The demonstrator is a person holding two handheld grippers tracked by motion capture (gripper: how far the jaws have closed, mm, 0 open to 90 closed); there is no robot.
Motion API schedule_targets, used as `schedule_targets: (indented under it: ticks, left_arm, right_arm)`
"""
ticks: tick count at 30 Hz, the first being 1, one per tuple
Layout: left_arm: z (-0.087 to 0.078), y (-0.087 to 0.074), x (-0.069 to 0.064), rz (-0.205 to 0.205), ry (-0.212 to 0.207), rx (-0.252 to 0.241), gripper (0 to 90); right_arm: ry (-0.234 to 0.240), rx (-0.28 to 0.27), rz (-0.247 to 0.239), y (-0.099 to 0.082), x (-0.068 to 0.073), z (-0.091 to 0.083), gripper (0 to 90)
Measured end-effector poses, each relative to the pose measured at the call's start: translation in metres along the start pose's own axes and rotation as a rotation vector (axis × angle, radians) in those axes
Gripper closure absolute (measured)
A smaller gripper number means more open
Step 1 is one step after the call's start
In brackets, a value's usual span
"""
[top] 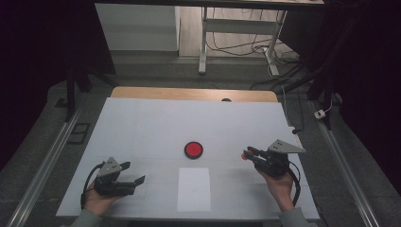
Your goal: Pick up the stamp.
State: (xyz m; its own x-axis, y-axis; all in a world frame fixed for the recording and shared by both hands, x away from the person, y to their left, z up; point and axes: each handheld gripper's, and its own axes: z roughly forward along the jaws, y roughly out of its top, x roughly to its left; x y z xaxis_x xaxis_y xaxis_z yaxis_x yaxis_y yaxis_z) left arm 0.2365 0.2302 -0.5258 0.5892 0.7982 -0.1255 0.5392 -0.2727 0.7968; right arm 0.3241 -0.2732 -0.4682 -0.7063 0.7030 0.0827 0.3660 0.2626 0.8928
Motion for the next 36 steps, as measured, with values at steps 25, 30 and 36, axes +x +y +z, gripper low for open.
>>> schedule_targets:
  ticks: [25, 30, 36]
  left_arm:
    - [0.003, 0.001, -0.004, 0.007, -0.005, 0.007, 18.6]
    - [0.003, 0.001, -0.004, 0.006, -0.005, 0.006, 18.6]
    - [0.003, 0.001, -0.004, 0.004, -0.006, 0.006, 18.7]
  right_arm:
    - [0.062, -0.009, -0.038, 0.009, 0.026, 0.019, 71.9]
    - [0.077, 0.003, -0.062, 0.011, 0.035, 0.025, 72.0]
    - [0.113, 0.000, -0.061, 0.012, 0.045, 0.033, 71.9]
